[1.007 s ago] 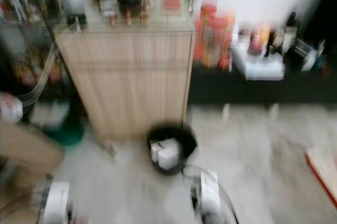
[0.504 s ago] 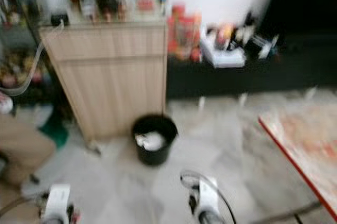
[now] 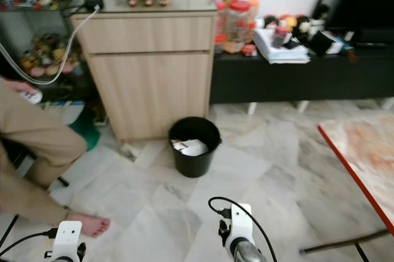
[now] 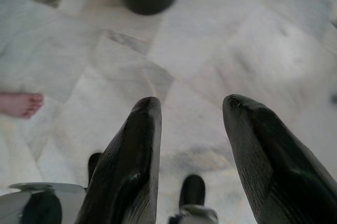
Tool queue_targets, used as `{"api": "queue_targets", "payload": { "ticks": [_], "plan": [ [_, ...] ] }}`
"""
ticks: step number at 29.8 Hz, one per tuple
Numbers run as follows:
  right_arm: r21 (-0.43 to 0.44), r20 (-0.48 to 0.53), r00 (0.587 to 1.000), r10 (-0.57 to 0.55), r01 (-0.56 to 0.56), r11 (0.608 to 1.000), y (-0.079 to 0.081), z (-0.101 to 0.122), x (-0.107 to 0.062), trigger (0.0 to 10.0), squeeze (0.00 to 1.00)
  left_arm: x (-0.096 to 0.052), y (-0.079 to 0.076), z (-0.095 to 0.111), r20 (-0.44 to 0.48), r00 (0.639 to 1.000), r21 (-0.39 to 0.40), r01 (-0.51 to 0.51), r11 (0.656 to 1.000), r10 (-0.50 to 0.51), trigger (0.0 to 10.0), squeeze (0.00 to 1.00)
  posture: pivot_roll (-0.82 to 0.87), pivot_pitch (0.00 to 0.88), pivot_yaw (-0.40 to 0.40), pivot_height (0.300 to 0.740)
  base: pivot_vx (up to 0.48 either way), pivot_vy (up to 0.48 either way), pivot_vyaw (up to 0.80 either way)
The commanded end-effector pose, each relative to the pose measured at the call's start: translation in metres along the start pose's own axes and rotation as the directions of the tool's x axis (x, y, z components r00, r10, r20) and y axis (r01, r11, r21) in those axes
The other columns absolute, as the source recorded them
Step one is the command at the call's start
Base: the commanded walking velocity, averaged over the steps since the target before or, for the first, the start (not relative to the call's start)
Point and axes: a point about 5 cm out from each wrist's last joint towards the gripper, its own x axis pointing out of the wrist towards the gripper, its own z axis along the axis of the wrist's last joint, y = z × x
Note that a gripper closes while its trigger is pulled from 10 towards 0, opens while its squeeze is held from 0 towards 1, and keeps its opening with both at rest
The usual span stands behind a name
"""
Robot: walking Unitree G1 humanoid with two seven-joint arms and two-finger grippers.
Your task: Picking trash to rubbish bin
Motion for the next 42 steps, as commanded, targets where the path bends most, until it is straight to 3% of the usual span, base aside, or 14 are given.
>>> {"api": "queue_targets", "payload": {
  "ticks": [1, 42],
  "plan": [
    [-0.006, -0.005, 1.0, -0.001, 0.001, 1.0, -0.001, -0.0013, -0.0004, 10.0, 0.0, 0.0, -0.0017, 0.0007, 0.004, 1.0, 0.006, 0.002, 1.0, -0.002, 10.0, 0.0, 0.06, 0.038, -0.041, 0.74, 0.0, 0.0, -0.79],
    [0.003, -0.004, 1.0, 0.002, -0.002, 1.0, 0.0022, -0.0006, 0.0002, 10.0, 0.0, -0.0001, 0.0026, -0.0013, -0.01, 1.0, 0.023, 0.001, 1.0, -0.001, 10.0, 0.0, 0.07, 0.047, -0.031, 0.74, 0.0, 0.053, -0.79]
  ]
}}
